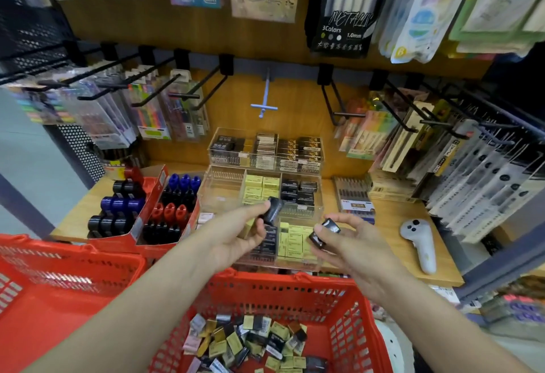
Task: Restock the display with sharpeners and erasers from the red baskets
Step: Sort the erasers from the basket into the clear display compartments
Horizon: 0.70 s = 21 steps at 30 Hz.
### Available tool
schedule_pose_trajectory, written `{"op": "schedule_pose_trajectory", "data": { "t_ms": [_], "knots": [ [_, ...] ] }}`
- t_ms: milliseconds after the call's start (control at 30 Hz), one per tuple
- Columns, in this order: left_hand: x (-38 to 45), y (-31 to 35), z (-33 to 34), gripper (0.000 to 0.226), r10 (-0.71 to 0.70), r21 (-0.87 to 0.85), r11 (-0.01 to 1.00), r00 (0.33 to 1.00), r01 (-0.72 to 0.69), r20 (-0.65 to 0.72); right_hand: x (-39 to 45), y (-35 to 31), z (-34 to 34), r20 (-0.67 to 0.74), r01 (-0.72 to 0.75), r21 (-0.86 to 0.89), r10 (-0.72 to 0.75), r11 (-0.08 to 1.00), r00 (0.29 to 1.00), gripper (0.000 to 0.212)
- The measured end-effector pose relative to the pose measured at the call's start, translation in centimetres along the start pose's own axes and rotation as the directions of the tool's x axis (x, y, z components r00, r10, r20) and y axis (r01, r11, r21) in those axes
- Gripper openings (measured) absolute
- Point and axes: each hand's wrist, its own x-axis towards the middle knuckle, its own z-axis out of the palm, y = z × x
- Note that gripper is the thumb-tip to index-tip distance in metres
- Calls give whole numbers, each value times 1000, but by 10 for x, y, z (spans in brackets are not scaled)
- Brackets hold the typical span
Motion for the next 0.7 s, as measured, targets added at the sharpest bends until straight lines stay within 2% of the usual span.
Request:
{"op": "schedule_pose_trajectory", "data": {
  "t_ms": [100, 200, 267, 367, 433, 533, 567, 633, 667, 700],
  "knots": [
    [35, 10, 4, 26, -4, -40, 999, 999, 3, -38, 52, -11, -13, -194, 100, -354, -178, 930, 965, 26],
    [68, 13, 9, 17, 14, 61, 998, 999, -11, -47, 105, -22, -16, -206, 150, -493, -283, 857, 937, 27],
    [88, 13, 13, 14, 50, 162, 986, 997, -41, -54, 136, -25, -12, -171, 161, -634, -339, 757, 925, 24],
    [113, 13, 16, 12, 129, 276, 955, 989, -107, -65, 170, -21, 1, -51, 205, -819, -424, 535, 904, 22],
    [124, 11, 17, 10, 156, 286, 949, 986, -132, -61, 183, -14, 9, -5, 207, -877, -438, 433, 899, 25],
    [131, 4, 16, 15, 163, 302, 942, 986, -147, -26, 193, -8, 11, -21, 154, -934, -480, 323, 877, 29],
    [131, 2, 14, 16, 164, 307, 940, 986, -150, -18, 194, -6, 10, 11, 154, -957, -497, 247, 868, 27],
    [130, -3, 12, 15, 177, 311, 936, 984, -166, -7, 193, -4, 6, 156, 178, -984, -528, -10, 835, 23],
    [129, -4, 12, 14, 182, 308, 936, 983, -172, -2, 193, -3, 4, 222, 195, -975, -521, -106, 824, 29],
    [128, -5, 12, 14, 183, 302, 937, 983, -175, 2, 192, -2, 2, 260, 212, -965, -499, -152, 827, 37]
  ]
}}
